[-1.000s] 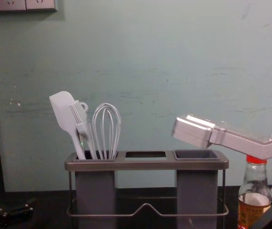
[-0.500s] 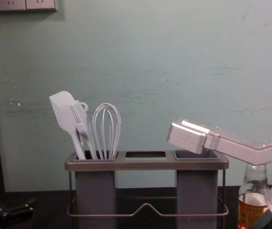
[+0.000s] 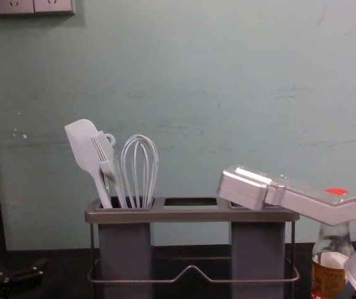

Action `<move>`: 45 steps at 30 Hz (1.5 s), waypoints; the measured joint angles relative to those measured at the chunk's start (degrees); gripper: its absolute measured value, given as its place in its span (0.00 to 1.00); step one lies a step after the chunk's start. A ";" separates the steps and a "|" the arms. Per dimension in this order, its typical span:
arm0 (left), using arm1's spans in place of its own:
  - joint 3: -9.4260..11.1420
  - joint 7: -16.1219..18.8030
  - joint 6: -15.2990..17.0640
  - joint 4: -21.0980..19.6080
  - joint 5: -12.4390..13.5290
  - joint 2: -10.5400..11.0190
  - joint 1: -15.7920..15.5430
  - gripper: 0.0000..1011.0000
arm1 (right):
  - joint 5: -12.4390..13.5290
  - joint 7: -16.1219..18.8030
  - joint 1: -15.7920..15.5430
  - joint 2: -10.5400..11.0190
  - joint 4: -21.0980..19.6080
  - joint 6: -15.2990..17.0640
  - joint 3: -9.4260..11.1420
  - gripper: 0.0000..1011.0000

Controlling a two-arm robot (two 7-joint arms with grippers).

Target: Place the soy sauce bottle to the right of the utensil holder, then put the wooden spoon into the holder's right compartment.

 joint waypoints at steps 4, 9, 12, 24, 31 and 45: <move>0.00 0.00 0.00 0.00 0.00 0.00 0.00 1.00 | -0.49 0.21 -0.11 -0.24 0.40 -0.04 -0.02 0.99; 0.00 0.00 0.00 0.00 0.00 0.00 0.00 1.00 | -0.91 0.26 -0.39 -0.21 0.38 -0.06 0.22 0.99; 0.00 0.00 0.00 0.00 0.00 0.00 0.00 1.00 | -1.11 0.26 -0.61 -0.02 -0.07 -0.06 0.56 0.99; 0.00 0.00 0.00 0.00 0.00 0.00 0.00 1.00 | -2.02 0.61 -1.13 0.48 -0.98 0.01 1.36 0.99; 0.00 0.00 0.00 0.00 0.00 0.00 0.00 1.00 | -2.62 1.21 -0.87 -0.12 -0.64 -0.15 0.95 0.99; 0.00 0.00 0.00 0.00 0.00 0.00 0.00 1.00 | -2.88 1.61 -1.38 -0.13 -2.04 -1.88 1.30 0.99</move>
